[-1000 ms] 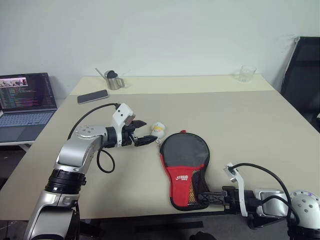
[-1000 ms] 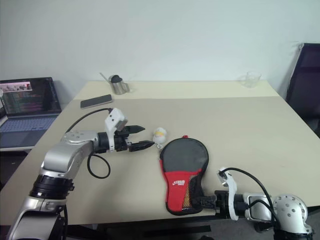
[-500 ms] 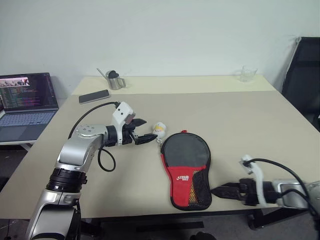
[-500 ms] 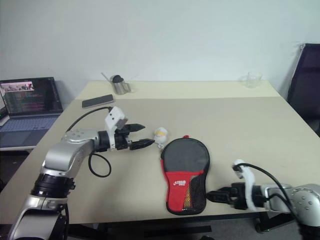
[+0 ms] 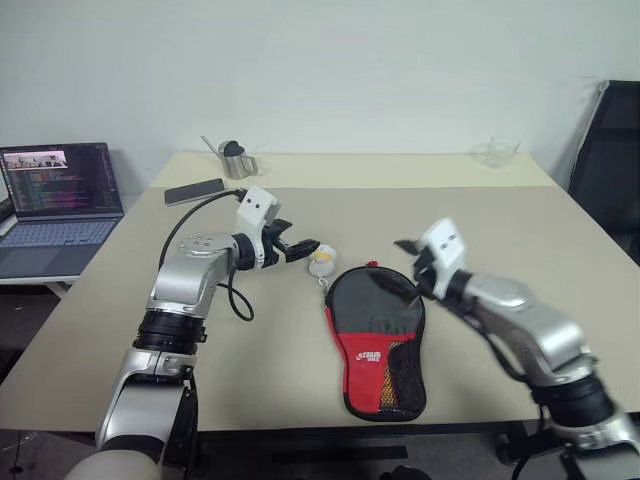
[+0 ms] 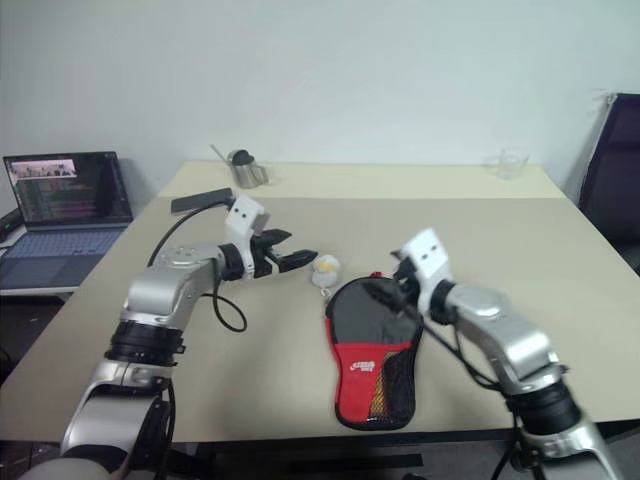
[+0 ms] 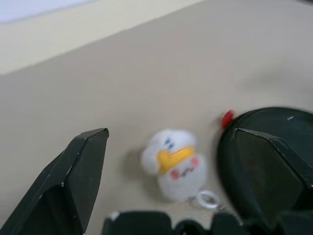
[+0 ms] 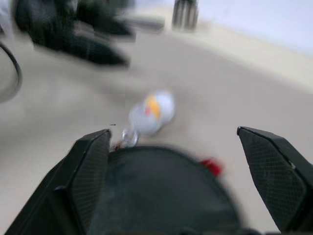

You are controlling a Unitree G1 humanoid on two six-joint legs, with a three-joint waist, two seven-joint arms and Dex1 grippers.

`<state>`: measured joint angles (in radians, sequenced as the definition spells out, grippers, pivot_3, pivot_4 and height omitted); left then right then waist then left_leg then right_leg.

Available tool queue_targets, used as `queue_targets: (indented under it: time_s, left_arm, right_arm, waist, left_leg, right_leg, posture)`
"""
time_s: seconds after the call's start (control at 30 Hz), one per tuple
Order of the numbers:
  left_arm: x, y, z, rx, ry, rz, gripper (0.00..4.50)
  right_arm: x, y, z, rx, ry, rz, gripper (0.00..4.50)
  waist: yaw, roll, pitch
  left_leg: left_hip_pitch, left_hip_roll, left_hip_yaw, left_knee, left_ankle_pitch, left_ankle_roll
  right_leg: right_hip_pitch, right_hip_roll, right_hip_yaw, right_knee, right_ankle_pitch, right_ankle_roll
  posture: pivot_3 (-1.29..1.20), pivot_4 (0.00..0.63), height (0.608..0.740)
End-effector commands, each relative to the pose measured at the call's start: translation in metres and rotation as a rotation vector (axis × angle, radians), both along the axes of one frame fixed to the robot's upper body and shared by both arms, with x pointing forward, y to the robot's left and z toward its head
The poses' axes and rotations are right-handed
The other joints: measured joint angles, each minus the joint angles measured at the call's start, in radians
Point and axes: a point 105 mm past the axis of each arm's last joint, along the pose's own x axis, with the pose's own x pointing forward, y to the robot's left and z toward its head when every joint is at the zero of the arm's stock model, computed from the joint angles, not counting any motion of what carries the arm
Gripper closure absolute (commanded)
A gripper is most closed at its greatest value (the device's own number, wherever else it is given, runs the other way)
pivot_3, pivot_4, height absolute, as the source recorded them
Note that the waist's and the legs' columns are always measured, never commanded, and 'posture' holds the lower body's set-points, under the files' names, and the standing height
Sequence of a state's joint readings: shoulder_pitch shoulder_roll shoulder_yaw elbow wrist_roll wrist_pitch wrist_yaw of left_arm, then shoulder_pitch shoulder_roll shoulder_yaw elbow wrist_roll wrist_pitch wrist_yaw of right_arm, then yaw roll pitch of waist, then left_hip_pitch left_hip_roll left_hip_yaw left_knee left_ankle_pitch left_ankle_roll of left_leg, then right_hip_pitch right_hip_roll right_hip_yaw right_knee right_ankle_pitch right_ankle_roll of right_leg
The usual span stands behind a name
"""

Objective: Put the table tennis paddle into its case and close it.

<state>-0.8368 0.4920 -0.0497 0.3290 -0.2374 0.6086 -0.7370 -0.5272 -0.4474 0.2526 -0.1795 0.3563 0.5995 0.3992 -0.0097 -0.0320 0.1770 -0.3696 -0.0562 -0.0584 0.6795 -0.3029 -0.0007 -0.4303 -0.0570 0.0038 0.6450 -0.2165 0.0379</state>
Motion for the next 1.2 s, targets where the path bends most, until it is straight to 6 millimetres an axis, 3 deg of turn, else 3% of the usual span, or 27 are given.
queue_targets:
  time_s: [0.03,0.1,0.27,0.47,0.73,0.83,1.07,1.2]
  left_arm:
    - [0.013,-0.014,-0.002,0.016,0.009,0.058,0.0]
    - [0.017,-0.017,-0.011,0.02,0.035,0.083,0.0]
    - [0.02,-0.03,-0.028,0.025,0.087,0.071,0.0]
    - [0.029,-0.042,-0.057,0.09,0.163,0.125,0.0]
    - [0.041,-0.045,-0.062,0.129,0.162,0.187,0.0]
    - [0.043,-0.049,-0.06,0.125,0.149,0.173,0.64]
    - [0.046,-0.058,-0.055,0.119,0.126,0.166,3.15]
    - [0.051,-0.062,-0.049,0.139,0.088,0.171,4.21]
  right_arm:
    - [0.005,0.012,-0.021,0.008,0.017,-0.036,0.01]
    - [0.003,0.017,-0.039,-0.007,0.07,-0.027,0.01]
    - [-0.003,0.017,-0.065,-0.036,0.2,-0.018,0.01]
    - [-0.003,0.021,-0.064,-0.025,0.223,-0.001,0.01]
    - [-0.002,0.026,-0.061,-0.03,0.217,0.017,0.01]
    - [-0.002,0.027,-0.06,-0.03,0.215,0.019,0.0]
    - [-0.003,0.032,-0.061,-0.02,0.221,0.022,0.0]
    - [-0.003,0.034,-0.061,-0.018,0.224,0.026,0.0]
  waist:
    - [0.006,0.0,0.0]
    - [0.008,0.0,0.0]
    - [0.004,0.0,-0.001]
    - [0.003,0.0,-0.001]
    - [0.001,-0.001,-0.002]
    - [0.001,-0.001,-0.003]
    - [0.001,-0.001,-0.003]
    - [0.002,-0.001,-0.003]
  left_leg:
    - [-0.004,-0.002,0.0,0.001,0.0,0.0]
    - [-0.013,-0.003,0.001,0.003,0.0,0.0]
    - [-0.012,-0.002,0.002,0.002,0.0,0.0]
    - [-0.007,-0.002,0.002,0.002,0.0,0.0]
    - [-0.005,-0.002,0.004,0.002,0.0,0.0]
    - [-0.005,-0.002,0.004,0.002,0.0,0.0]
    - [-0.005,-0.002,0.004,0.002,0.0,0.0]
    - [-0.005,-0.002,0.004,0.002,0.0,0.0]
  right_leg:
    - [-0.005,0.0,0.002,0.001,0.0,0.0]
    - [-0.013,0.0,0.002,0.001,0.002,0.002]
    - [-0.015,-0.001,0.004,0.002,0.002,0.002]
    - [-0.01,0.001,0.004,0.004,0.002,0.002]
    - [-0.01,0.001,0.005,0.005,0.002,0.002]
    - [-0.01,0.001,0.005,0.005,0.002,0.002]
    - [-0.01,0.001,0.006,0.005,0.002,0.002]
    - [-0.01,0.001,0.006,0.005,0.002,0.002]
  posture:
    - [0.0,0.15,0.74]
    - [0.0,0.15,0.74]
    - [0.0,0.15,0.74]
    - [0.0,0.15,0.74]
    - [0.0,0.15,0.74]
    - [0.0,0.15,0.74]
    - [0.0,0.15,0.74]
    - [0.0,0.15,0.74]
